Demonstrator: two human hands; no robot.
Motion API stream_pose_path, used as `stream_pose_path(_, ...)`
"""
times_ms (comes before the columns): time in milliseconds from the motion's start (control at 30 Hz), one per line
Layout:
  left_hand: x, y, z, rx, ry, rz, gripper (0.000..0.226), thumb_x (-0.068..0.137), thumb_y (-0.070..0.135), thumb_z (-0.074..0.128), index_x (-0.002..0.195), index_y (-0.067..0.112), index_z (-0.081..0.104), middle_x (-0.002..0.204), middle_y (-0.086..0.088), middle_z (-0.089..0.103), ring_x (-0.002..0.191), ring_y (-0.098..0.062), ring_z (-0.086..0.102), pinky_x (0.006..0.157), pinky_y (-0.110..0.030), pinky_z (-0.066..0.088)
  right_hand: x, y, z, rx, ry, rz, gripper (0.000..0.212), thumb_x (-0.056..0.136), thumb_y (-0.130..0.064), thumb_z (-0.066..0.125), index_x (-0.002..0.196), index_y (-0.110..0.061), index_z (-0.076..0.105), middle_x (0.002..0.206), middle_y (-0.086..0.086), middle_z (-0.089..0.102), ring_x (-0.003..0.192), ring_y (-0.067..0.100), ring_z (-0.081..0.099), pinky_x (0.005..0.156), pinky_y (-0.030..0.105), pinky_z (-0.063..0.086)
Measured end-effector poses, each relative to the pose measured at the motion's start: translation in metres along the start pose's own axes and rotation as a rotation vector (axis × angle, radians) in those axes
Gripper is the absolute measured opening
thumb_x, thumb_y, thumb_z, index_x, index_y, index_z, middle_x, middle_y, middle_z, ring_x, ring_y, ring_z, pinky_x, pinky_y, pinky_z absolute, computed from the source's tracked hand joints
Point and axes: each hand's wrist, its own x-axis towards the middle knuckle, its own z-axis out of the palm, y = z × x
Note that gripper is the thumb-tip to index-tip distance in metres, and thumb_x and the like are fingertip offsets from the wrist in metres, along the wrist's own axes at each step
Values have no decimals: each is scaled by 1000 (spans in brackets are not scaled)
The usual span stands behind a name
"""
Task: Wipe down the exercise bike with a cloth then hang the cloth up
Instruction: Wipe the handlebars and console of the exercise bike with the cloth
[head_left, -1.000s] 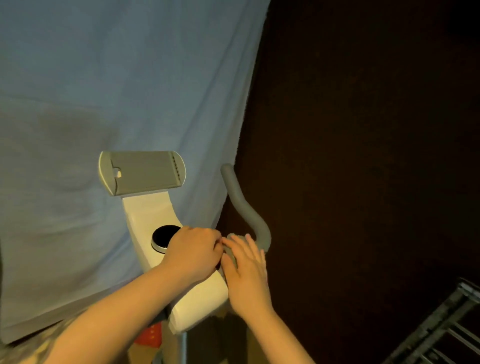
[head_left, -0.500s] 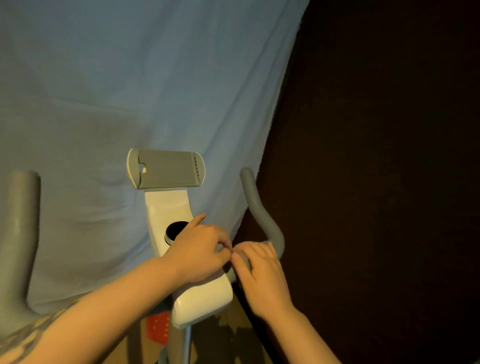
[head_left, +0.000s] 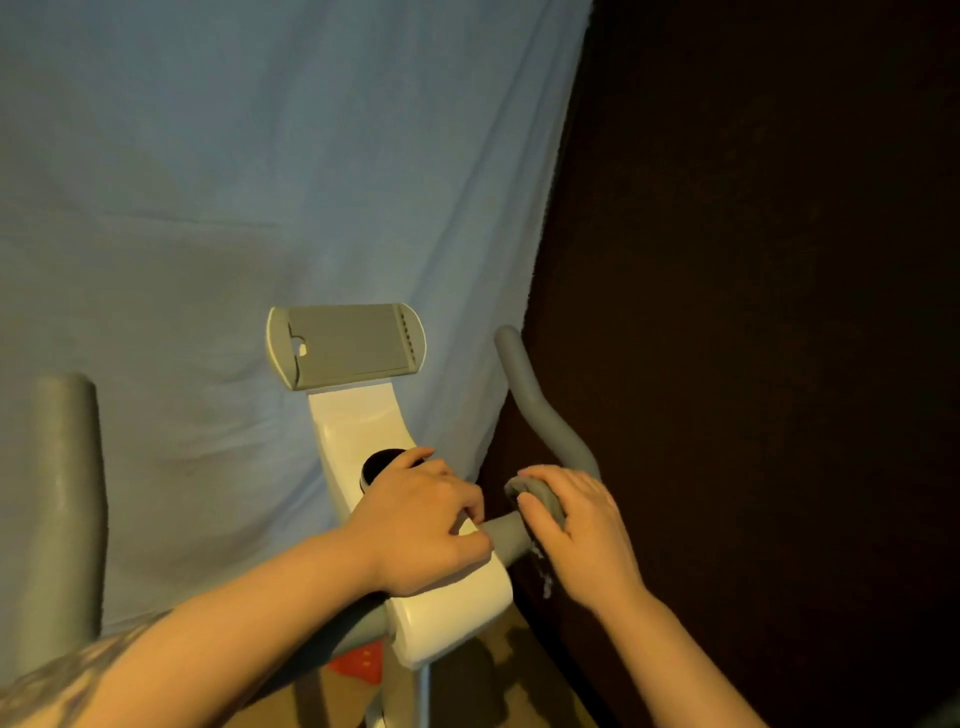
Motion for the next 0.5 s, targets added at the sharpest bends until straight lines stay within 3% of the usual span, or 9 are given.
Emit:
stream_pose_path(100, -1, 0, 0, 2, 41, 21, 44, 76, 63, 35, 93, 33, 63, 82, 14, 62, 97, 0, 49, 110, -24, 15, -12, -20, 13, 58, 26, -10, 28, 92, -45, 39, 104, -36, 62, 106, -26, 57, 107, -6, 47, 108, 26, 28)
stream_pose_path(200, -1, 0, -1, -15, 45, 25, 40, 76, 63, 39, 95, 36, 63, 88, 14, 63, 99, 0, 49, 108, -22, 12, -14, -14, 5, 23, -65, -9, 24, 99, -41, 42, 119, -42, 55, 120, -32, 49, 118, -13, 38, 110, 22, 24)
stream_pose_path(333, -2, 2, -3, 1, 51, 29, 37, 77, 62, 42, 94, 36, 62, 82, 15, 62, 95, -1, 50, 105, -22, 16, -20, -25, 16, 147, 152, 186, 26, 100, -36, 47, 124, -43, 52, 127, -31, 47, 125, -12, 35, 113, 31, 30)
stream_pose_path(433, -1, 3, -4, 8, 33, 13, 36, 79, 60, 43, 96, 36, 64, 82, 17, 58, 96, -1, 49, 106, -24, 20, -32, -44, 31, 342, 227, 290, 26, 99, -26, 52, 119, -41, 57, 132, -36, 43, 132, -15, 27, 114, 18, 22)
stream_pose_path(500, 0, 4, -4, -1, 1, -2, 38, 78, 61, 41, 98, 37, 63, 84, 17, 58, 95, -2, 48, 108, -27, 22, -33, -42, 26, 321, 194, 313, 30, 99, -27, 51, 126, -39, 55, 139, -34, 37, 136, -16, 21, 115, 14, 13)
